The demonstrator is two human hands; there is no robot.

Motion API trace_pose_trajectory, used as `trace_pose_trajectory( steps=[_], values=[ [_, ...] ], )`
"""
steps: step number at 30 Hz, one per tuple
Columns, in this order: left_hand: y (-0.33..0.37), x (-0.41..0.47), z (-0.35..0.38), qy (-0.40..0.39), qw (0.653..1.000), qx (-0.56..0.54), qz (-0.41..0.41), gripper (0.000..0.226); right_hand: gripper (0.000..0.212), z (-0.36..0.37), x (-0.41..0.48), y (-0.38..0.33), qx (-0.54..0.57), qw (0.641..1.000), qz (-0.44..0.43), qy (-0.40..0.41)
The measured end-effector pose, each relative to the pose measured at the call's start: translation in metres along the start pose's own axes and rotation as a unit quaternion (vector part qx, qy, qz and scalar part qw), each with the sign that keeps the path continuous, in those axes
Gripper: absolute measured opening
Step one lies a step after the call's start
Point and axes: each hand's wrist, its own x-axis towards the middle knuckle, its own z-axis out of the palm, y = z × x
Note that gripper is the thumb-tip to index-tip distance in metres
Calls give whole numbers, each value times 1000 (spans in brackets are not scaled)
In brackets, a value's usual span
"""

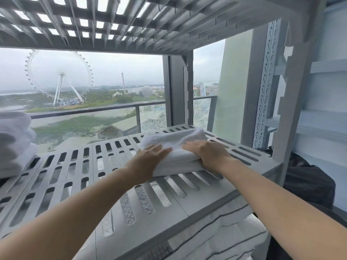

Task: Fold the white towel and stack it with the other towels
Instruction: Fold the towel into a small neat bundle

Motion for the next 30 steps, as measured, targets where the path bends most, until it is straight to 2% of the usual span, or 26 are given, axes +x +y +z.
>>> trace_pose_trajectory(
  steps=[4, 6, 8, 9, 10, 11, 13, 15, 18, 20, 23, 27, 30],
  values=[
    [6, -3, -9, -18, 999, -39, -1, 75, 66, 2, -4, 11, 43, 997, 45, -34],
    [6, -2, -21, -47, 990, -130, -33, 69, 66, -5, 2, 14, 150, 982, 83, -83],
    [2, 6, -32, -77, 959, -262, -76, 50, 60, -15, 13, 16, 259, 953, 114, -106],
    [-1, 12, -36, -86, 933, -335, -99, 38, 56, -18, 20, 18, 279, 949, 117, -93],
    [-5, 20, -38, -88, 909, -388, -120, 34, 53, -20, 28, 20, 283, 948, 123, -74],
    [-8, 27, -37, -88, 901, -405, -130, 37, 50, -20, 37, 21, 275, 951, 130, -54],
    [-15, 43, -31, -93, 922, -354, -128, 46, 44, -16, 55, 19, 251, 957, 142, -35],
    [-20, 55, -24, -91, 938, -311, -124, 51, 43, -9, 70, 15, 242, 958, 142, -58],
    [-21, 69, -18, -83, 956, -255, -117, 55, 43, 9, 82, 22, 187, 960, 109, -176],
    [-21, 76, -12, -84, 962, -229, -122, 55, 48, 21, 83, 38, 148, 959, 95, -222],
    [-22, 84, 5, -109, 977, -154, -103, 51, 50, 35, 85, 60, 176, 955, 99, -216],
    [-21, 90, 10, -132, 976, -127, -121, 70, 49, 46, 96, 69, 203, 948, 97, -224],
    [-22, 93, 12, -126, 977, -107, -134, 71, 47, 50, 102, 75, 229, 943, 95, -221]
  ],
)
